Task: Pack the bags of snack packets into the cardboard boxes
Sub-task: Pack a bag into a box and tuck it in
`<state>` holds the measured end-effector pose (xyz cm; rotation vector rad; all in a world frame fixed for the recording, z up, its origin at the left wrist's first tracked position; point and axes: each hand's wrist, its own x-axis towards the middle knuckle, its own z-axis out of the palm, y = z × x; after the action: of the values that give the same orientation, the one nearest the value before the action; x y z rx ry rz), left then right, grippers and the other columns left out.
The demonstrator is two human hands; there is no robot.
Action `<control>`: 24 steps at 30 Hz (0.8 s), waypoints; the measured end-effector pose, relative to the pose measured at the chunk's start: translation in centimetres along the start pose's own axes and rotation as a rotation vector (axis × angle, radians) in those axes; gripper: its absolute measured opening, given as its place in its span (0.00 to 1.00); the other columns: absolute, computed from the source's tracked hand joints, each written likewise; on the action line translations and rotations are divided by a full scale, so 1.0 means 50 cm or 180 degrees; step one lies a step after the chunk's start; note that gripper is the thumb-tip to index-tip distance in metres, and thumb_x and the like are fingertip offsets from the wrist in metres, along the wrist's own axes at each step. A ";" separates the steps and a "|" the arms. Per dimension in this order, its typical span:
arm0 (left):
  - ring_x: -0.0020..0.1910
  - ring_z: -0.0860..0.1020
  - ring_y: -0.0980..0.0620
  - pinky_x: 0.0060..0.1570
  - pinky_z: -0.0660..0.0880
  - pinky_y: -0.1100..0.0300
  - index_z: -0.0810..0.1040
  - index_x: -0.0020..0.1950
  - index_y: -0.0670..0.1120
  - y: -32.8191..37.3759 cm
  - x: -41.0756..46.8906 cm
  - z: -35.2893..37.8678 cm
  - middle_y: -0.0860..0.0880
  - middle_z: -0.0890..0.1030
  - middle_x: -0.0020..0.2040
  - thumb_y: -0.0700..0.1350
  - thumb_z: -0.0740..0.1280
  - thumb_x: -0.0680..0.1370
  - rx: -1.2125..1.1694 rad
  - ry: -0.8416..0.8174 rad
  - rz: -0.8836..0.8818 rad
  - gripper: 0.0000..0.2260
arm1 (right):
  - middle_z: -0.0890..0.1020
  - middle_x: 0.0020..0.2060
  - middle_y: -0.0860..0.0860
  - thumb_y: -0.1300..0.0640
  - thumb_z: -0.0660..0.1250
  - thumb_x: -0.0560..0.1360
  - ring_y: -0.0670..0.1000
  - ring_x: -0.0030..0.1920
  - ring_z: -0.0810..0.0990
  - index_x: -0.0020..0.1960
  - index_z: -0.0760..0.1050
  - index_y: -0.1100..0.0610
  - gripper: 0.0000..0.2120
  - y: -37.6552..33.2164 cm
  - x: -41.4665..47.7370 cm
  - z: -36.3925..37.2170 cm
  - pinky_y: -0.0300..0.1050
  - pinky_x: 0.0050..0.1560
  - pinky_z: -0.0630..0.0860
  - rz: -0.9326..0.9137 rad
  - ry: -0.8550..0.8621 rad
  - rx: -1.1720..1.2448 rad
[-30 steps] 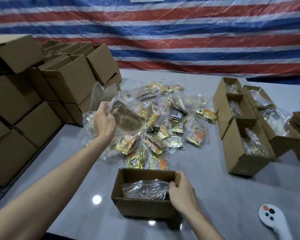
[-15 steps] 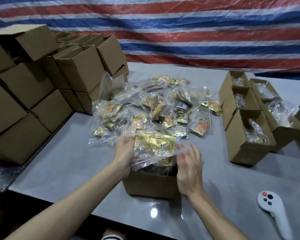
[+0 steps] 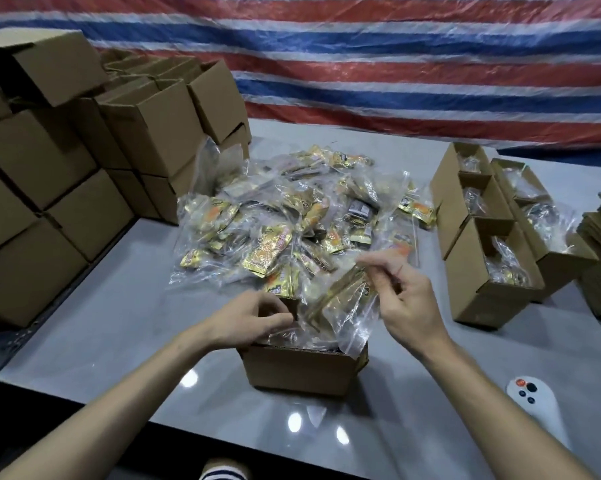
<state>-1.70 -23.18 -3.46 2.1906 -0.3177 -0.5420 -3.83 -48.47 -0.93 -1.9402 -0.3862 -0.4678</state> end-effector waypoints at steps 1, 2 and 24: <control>0.36 0.78 0.58 0.43 0.78 0.57 0.82 0.52 0.46 -0.002 0.002 0.000 0.53 0.81 0.39 0.44 0.67 0.80 0.0152 0.0004 0.0013 0.05 | 0.82 0.50 0.36 0.64 0.62 0.80 0.41 0.50 0.81 0.52 0.79 0.41 0.18 0.000 0.001 0.003 0.35 0.51 0.76 -0.0085 -0.0061 -0.0082; 0.35 0.77 0.62 0.43 0.78 0.60 0.81 0.55 0.44 -0.004 0.004 0.002 0.53 0.81 0.41 0.41 0.66 0.80 0.0306 -0.0003 0.0030 0.07 | 0.82 0.49 0.36 0.64 0.61 0.80 0.41 0.48 0.81 0.54 0.78 0.40 0.18 0.002 -0.001 0.009 0.35 0.49 0.77 -0.0090 -0.0067 -0.0198; 0.43 0.74 0.54 0.41 0.72 0.61 0.74 0.57 0.47 -0.039 0.008 0.016 0.52 0.78 0.47 0.46 0.76 0.69 0.0975 0.0081 0.0521 0.19 | 0.74 0.53 0.43 0.49 0.64 0.78 0.44 0.57 0.69 0.58 0.80 0.46 0.11 0.015 -0.054 0.146 0.41 0.60 0.65 0.0600 -0.1152 -0.1464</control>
<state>-1.67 -22.71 -5.54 2.4343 -0.5938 -0.3945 -4.77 -42.24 -5.56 -2.4926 -0.3387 -0.0784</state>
